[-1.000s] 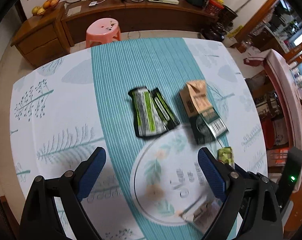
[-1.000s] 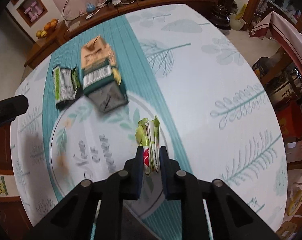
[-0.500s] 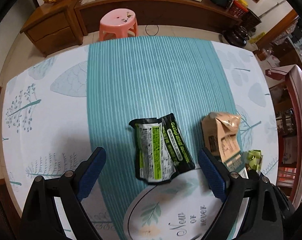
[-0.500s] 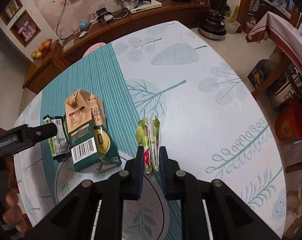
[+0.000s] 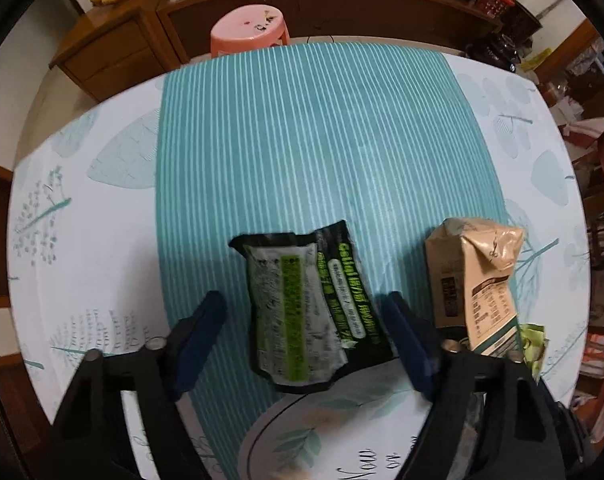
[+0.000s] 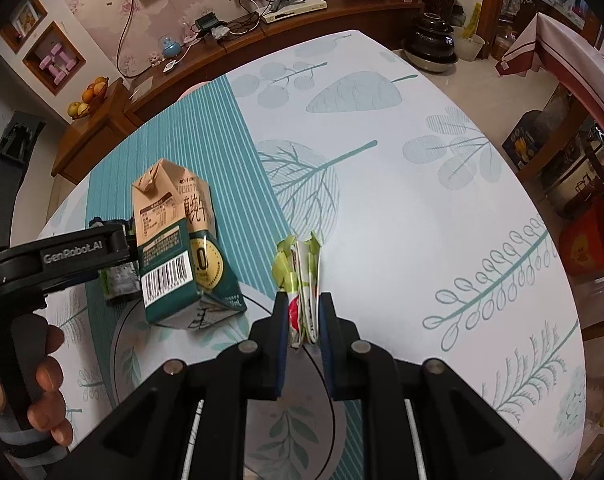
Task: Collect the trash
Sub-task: 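Grasp the green-white snack packet with the right tool while the left tool grasps the dark green packet, then carry both green packets down over the black trash bin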
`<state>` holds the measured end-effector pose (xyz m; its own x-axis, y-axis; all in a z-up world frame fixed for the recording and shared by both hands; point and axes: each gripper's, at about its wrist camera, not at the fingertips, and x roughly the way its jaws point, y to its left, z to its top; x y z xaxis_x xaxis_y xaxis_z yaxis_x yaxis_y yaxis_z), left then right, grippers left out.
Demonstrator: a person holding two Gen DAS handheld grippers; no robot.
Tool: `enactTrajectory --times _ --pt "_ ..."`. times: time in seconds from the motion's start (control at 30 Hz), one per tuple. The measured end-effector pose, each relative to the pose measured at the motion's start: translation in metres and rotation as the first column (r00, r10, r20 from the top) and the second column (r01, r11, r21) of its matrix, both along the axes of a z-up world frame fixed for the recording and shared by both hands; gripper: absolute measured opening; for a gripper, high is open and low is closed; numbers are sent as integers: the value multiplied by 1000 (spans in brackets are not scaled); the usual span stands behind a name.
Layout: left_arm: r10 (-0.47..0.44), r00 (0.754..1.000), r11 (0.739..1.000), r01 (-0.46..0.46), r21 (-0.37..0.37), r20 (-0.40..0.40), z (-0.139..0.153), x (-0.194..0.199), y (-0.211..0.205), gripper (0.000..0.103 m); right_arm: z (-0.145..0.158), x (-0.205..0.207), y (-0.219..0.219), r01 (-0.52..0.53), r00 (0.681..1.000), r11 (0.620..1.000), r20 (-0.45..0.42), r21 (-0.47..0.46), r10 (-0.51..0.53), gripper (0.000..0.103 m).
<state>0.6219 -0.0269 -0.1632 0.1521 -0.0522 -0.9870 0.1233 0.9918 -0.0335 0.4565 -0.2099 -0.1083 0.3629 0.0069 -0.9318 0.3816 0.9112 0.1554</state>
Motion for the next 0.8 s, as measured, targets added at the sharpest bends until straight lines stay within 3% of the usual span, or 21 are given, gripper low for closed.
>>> enactTrajectory --times 0.07,0.13,0.3,0.33,0.57,0.8 --pt "-19 1000 1000 18 13 19 3 -2 -2 56 0 -2 0 -1 1000 1000 1 3 1 14" --pt "-37 999 999 37 12 30 6 -4 -2 32 -1 -4 1 -3 1000 1000 2 6 3 14" --pt "-52 998 999 53 -13 47 12 -16 8 22 -1 -10 4 -12 1000 1000 -1 16 12 14" --pt "-57 997 998 58 -12 53 14 -21 13 5 -1 -12 5 -15 1000 1000 -2 20 15 14" --pt "-60 995 997 64 -45 74 47 -65 40 5 11 -44 11 -40 999 998 11 48 40 14" --pt "-68 989 994 78 -72 129 105 -168 50 5 39 -108 14 -106 993 991 61 78 102 14"
